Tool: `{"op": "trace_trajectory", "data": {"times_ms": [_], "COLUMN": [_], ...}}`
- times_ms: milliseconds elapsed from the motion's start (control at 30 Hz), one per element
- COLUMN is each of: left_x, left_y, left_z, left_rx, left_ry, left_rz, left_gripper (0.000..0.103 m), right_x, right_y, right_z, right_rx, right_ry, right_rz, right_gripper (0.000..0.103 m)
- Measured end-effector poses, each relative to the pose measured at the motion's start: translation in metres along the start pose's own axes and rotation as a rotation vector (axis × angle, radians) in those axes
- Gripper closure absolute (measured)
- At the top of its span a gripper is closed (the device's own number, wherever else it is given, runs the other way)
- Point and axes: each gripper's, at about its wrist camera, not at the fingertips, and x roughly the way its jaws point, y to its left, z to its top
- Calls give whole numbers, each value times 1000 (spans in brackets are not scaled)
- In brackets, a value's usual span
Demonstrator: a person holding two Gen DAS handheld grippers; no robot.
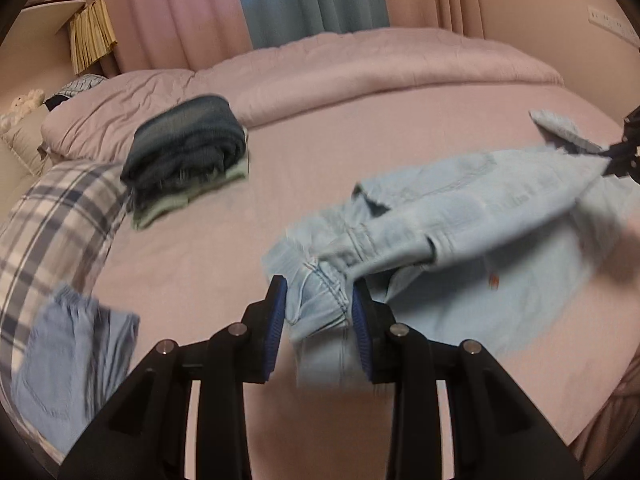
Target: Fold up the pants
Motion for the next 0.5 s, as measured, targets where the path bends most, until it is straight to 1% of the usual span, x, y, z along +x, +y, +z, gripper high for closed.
{"op": "trace_trajectory", "data": {"times_ms": [67, 133, 167, 200, 267, 300, 400, 500], "left_x": [11, 19, 19, 18, 13, 8, -5, -16], "left_y": [-6, -12, -13, -13, -5, -1, 20, 27], "left_z": [-11, -20, -23, -25, -29, -32, -40, -40], "left_rx": [14, 23, 15, -1, -65, -96, -235, -346], "left_ry": [49, 85, 89, 94, 97, 90, 82, 46], "left_rz": [7, 24, 29, 30, 30, 21, 3, -48], "left_gripper": [67, 64, 61, 54, 43, 41, 39, 39], "right_x": [9, 19, 25, 31, 41, 45, 48, 48], "right_y": [20, 31, 36, 41, 46, 46, 43, 46], "right_z": [-11, -21, -24, -28, -33, -34, -39, -39], "right_rx": [-46, -54, -67, -78, -94, -94, -74, -70], "right_ry": [32, 65, 73, 81, 93, 98, 100, 99], "right_rz": [10, 29, 26, 22, 13, 16, 27, 23], "right_gripper": [97, 97, 97, 97, 97, 97, 97, 97]}}
